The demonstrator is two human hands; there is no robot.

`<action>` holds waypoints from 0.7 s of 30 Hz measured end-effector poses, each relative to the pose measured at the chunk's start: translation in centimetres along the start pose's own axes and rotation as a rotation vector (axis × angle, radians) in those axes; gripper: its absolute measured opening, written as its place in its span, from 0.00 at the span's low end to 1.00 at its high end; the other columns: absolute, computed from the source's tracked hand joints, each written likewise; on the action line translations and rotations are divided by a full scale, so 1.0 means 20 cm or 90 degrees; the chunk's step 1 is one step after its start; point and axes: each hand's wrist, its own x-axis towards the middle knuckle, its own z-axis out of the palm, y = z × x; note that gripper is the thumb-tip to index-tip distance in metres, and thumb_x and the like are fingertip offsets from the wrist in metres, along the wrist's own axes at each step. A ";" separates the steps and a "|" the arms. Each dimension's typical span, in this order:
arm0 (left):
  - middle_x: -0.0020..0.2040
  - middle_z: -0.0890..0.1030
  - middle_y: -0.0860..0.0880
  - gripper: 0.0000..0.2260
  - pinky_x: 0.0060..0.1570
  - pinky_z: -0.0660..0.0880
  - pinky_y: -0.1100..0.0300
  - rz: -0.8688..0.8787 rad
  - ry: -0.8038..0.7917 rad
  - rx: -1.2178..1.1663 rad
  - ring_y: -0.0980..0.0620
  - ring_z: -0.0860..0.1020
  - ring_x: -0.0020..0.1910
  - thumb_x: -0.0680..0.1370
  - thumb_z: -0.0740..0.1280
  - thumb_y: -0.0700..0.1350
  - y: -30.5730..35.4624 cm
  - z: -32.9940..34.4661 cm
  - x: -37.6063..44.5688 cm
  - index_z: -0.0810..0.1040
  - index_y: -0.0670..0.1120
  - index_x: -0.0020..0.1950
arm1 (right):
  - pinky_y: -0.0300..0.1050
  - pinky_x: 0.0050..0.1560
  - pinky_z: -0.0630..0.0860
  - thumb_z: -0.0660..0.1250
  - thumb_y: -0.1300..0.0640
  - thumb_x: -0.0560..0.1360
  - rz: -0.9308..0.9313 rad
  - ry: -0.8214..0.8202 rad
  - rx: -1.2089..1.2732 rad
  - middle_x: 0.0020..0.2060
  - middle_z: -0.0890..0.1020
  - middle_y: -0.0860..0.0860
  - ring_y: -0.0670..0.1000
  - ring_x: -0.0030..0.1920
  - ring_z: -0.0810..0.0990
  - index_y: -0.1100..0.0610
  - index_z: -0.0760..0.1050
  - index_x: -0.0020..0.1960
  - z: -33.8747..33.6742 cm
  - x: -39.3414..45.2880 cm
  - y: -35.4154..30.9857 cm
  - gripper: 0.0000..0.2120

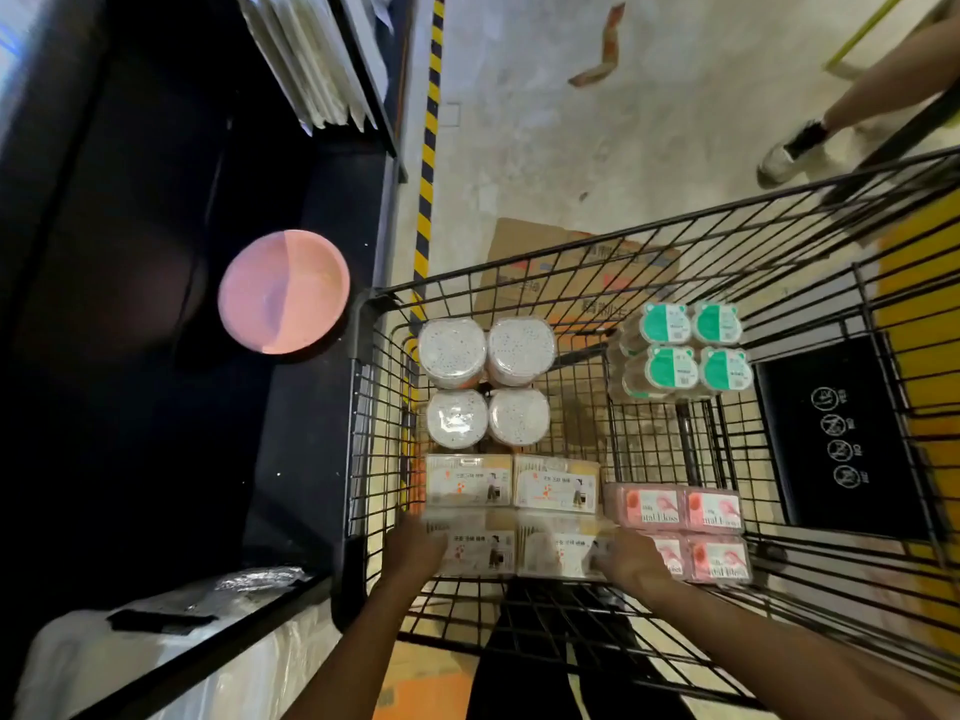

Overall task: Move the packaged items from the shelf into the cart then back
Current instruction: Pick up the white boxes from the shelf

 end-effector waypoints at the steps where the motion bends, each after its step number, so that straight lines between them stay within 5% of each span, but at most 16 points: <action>1: 0.56 0.78 0.42 0.14 0.39 0.76 0.60 0.019 0.024 0.006 0.46 0.79 0.49 0.77 0.67 0.42 0.03 -0.03 -0.05 0.71 0.38 0.59 | 0.44 0.48 0.77 0.65 0.57 0.74 -0.004 0.018 0.011 0.51 0.82 0.55 0.55 0.52 0.80 0.58 0.78 0.51 -0.02 -0.04 -0.03 0.07; 5: 0.64 0.73 0.40 0.19 0.57 0.69 0.55 0.135 0.107 0.029 0.42 0.73 0.62 0.80 0.62 0.45 0.13 -0.16 -0.27 0.66 0.40 0.69 | 0.48 0.50 0.78 0.61 0.57 0.78 -0.102 0.063 -0.026 0.50 0.81 0.52 0.53 0.48 0.80 0.58 0.72 0.56 -0.13 -0.20 -0.23 0.09; 10: 0.62 0.76 0.43 0.14 0.54 0.63 0.68 0.291 0.270 -0.082 0.51 0.74 0.58 0.81 0.62 0.43 0.13 -0.29 -0.64 0.72 0.41 0.66 | 0.40 0.54 0.70 0.60 0.56 0.80 -0.390 0.103 -0.042 0.62 0.77 0.55 0.54 0.60 0.76 0.60 0.68 0.68 -0.23 -0.50 -0.55 0.18; 14: 0.65 0.75 0.47 0.17 0.61 0.65 0.63 0.268 0.442 -0.174 0.49 0.73 0.65 0.80 0.62 0.47 -0.02 -0.35 -0.95 0.71 0.43 0.68 | 0.40 0.57 0.68 0.60 0.55 0.80 -0.560 0.112 -0.028 0.63 0.76 0.56 0.54 0.62 0.76 0.60 0.68 0.69 -0.23 -0.81 -0.74 0.19; 21: 0.71 0.65 0.58 0.23 0.68 0.57 0.67 0.187 0.678 -0.293 0.63 0.61 0.70 0.80 0.57 0.53 -0.37 -0.33 -1.56 0.64 0.50 0.74 | 0.31 0.64 0.59 0.58 0.48 0.80 -0.884 0.084 -0.073 0.67 0.71 0.48 0.45 0.68 0.67 0.54 0.67 0.71 -0.05 -1.36 -0.82 0.21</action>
